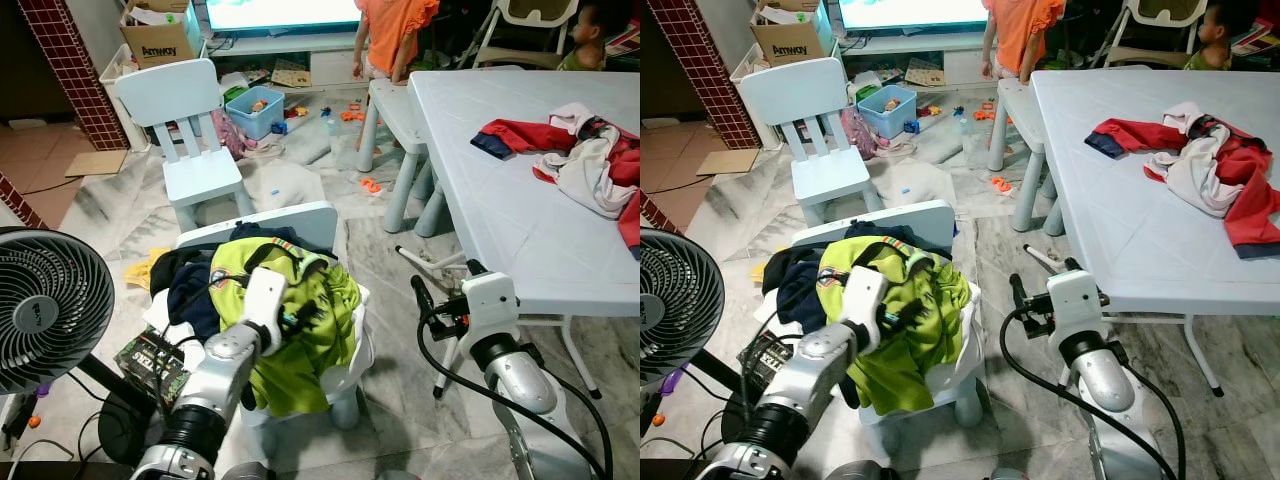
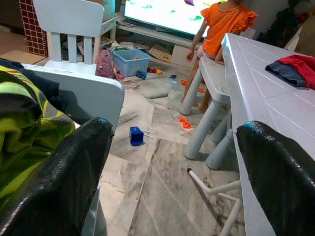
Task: Hang hanger
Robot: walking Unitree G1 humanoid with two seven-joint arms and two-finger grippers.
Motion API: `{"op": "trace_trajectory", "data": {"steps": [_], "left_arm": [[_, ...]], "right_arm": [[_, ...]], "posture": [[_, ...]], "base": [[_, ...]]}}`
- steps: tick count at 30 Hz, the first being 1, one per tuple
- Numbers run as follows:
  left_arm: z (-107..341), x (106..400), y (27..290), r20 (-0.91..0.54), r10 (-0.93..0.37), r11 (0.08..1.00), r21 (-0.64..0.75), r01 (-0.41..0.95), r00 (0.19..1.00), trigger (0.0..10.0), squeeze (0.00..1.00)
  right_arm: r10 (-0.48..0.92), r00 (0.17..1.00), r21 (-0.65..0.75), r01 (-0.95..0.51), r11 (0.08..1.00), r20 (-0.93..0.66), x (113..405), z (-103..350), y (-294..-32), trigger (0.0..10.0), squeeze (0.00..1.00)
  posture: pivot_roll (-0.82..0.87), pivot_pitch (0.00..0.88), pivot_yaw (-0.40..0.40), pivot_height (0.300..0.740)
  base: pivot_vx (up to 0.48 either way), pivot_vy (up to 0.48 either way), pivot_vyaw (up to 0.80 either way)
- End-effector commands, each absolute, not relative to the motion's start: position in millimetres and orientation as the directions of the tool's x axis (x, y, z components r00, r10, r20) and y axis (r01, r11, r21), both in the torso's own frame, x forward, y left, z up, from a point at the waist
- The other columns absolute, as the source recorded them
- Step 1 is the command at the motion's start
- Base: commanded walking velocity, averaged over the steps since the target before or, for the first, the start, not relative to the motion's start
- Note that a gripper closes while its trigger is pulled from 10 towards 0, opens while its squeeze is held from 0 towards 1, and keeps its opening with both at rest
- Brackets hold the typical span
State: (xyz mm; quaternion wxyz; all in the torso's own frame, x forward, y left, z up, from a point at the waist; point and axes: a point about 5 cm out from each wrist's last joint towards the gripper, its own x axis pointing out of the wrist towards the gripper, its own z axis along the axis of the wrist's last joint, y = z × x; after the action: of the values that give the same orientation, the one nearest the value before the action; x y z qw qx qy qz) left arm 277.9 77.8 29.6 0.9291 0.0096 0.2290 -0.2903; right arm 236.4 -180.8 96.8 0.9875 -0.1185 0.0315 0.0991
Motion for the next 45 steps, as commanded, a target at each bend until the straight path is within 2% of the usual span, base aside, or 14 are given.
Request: {"op": "trace_trajectory", "data": {"steps": [1,4,6,12,13,18,25,33,35,36,37,39,40,45], "left_arm": [[30.4,274.5,73.8,-0.437,-0.569,0.803,-0.111,0.586,0.697,2.2,0.0],[34.2,272.7,72.9,-0.429,-0.583,0.779,-0.055,0.624,0.69,4.6,0.0],[42.1,278.0,79.6,-0.391,-0.535,0.808,0.021,0.589,0.749,10.0,0.0],[51.1,281.3,100.8,-0.336,-0.423,0.855,0.158,0.493,0.841,10.0,0.07],[50.8,280.8,108.6,-0.332,-0.375,0.874,0.184,0.449,0.866,10.0,1.0],[49.3,278.8,121.8,-0.328,-0.295,0.896,0.23,0.379,0.897,10.0,1.0],[36.2,266.4,120.7,-0.411,-0.328,0.897,0.148,0.417,0.851,10.0,1.0],[40.9,283.1,126.5,-0.411,-0.314,0.898,0.165,0.409,0.856,10.0,1.0],[39.5,287.7,126.9,-0.437,-0.331,0.885,0.164,0.436,0.836,10.0,0.29],[39.5,287.7,126.9,-0.437,-0.331,0.885,0.164,0.436,0.836,10.0,0.29],[37.5,289.6,125.6,-0.455,-0.35,0.875,0.153,0.46,0.819,10.0,0.0],[36.1,290.7,124.0,-0.466,-0.368,0.866,0.144,0.48,0.804,9.9,0.0],[34.7,292.1,122.4,-0.476,-0.38,0.861,0.132,0.492,0.793,0.0,0.0],[30.1,290.7,116.3,-0.507,-0.424,0.833,0.108,0.543,0.751,0.0,0.0]], "right_arm": [[0.193,0.978,-0.236,-0.206,0.95,-0.076,238.7,100.4,-180.7,10.0,0.0],[0.196,0.978,-0.237,-0.209,0.949,-0.076,238.4,100.2,-179.4,10.0,0.0],[0.2,0.977,-0.237,-0.213,0.948,-0.075,239.2,100.5,-178.5,10.0,0.0],[0.208,0.975,-0.239,-0.22,0.946,-0.076,240.5,100.4,-177.9,10.0,0.0],[0.211,0.975,-0.239,-0.223,0.945,-0.075,241.2,100.4,-177.4,10.0,0.0],[0.216,0.974,-0.237,-0.227,0.944,-0.074,242.6,100.8,-176.1,10.0,0.0],[0.225,0.972,-0.238,-0.236,0.942,-0.072,245.1,101.2,-175.3,10.0,0.0],[0.226,0.972,-0.25,-0.237,0.939,-0.071,245.4,102.0,-175.2,10.0,0.0],[0.223,0.972,-0.252,-0.234,0.939,-0.071,245.9,102.0,-175.9,10.0,0.0],[0.223,0.972,-0.252,-0.234,0.939,-0.071,245.9,102.0,-175.9,10.0,0.0],[0.222,0.972,-0.253,-0.233,0.939,-0.07,246.4,102.1,-175.5,10.0,0.0],[0.223,0.972,-0.253,-0.233,0.939,-0.07,246.7,102.2,-175.0,10.0,0.0],[0.224,0.972,-0.253,-0.234,0.939,-0.069,246.9,102.3,-174.3,10.0,0.0],[0.227,0.972,-0.26,-0.236,0.936,-0.067,247.0,103.1,-173.5,10.0,0.0]], "posture": [[-0.09,0.0,0.015,0.74],[-0.09,0.0,0.014,0.74],[-0.09,0.0,0.009,0.74],[-0.08,0.0,0.002,0.74],[-0.07,0.0,-0.001,0.74],[-0.07,0.0,-0.003,0.74],[-0.06,0.0,-0.009,0.74],[-0.07,0.0,-0.008,0.74],[-0.08,0.0,-0.006,0.74],[-0.08,0.0,-0.006,0.74],[-0.08,0.0,-0.006,0.74],[-0.08,0.0,-0.006,0.74],[-0.08,0.0,-0.006,0.74],[-0.08,0.0,-0.006,0.74]], "base": [[0.0,0.0,0.0],[0.0,0.0,0.0],[0.0,0.0,0.0],[0.0,0.0,0.0],[0.0,0.0,0.0],[0.0,0.0,0.0],[0.0,0.0,0.0],[0.0,0.0,0.0],[0.0,0.0,0.0],[0.0,0.0,0.0],[0.0,0.0,0.0],[0.0,0.0,0.0],[0.0,0.0,0.0],[0.0,0.0,0.0]]}}
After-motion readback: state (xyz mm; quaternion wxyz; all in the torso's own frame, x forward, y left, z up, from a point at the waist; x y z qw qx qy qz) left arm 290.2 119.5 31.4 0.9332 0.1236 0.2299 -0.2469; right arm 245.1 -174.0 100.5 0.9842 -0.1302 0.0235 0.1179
